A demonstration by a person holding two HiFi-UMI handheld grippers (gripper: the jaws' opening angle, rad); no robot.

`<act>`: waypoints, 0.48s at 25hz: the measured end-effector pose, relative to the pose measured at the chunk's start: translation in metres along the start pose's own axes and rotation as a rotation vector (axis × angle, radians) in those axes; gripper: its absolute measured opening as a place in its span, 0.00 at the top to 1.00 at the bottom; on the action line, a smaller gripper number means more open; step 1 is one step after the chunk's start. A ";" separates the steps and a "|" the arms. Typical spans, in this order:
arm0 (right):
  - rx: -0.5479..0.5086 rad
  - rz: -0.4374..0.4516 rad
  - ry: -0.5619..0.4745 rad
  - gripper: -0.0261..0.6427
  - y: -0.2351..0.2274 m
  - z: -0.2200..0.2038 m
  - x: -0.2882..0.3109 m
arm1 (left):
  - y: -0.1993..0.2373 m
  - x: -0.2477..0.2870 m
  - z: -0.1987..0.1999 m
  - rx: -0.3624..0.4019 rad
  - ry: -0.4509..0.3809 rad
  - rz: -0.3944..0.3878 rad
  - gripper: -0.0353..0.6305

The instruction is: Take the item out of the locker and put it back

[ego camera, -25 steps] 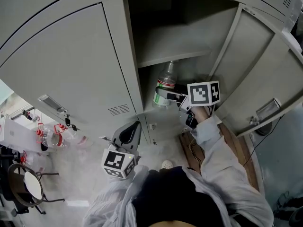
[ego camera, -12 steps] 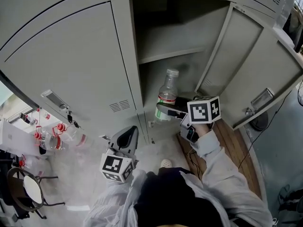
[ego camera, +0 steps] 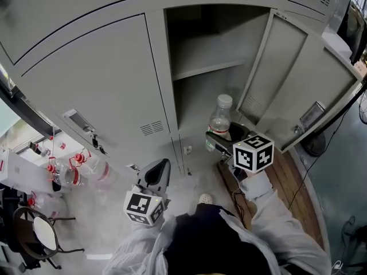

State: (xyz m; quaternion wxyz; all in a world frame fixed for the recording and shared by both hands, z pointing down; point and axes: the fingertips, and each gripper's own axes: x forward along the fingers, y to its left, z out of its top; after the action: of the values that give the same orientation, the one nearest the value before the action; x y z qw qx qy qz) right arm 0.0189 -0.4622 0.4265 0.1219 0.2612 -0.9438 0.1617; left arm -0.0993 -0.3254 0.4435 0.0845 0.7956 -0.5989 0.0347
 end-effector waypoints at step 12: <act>-0.350 -0.148 -0.162 0.51 -0.003 0.131 -0.033 | -0.013 0.017 0.056 0.064 -0.090 -0.050 0.93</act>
State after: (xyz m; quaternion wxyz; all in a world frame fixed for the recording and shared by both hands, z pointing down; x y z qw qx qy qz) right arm 0.0288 -0.4976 0.2966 0.1009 0.3169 -0.9424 -0.0356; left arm -0.0848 -0.3478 0.3902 0.0327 0.8133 -0.5807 0.0162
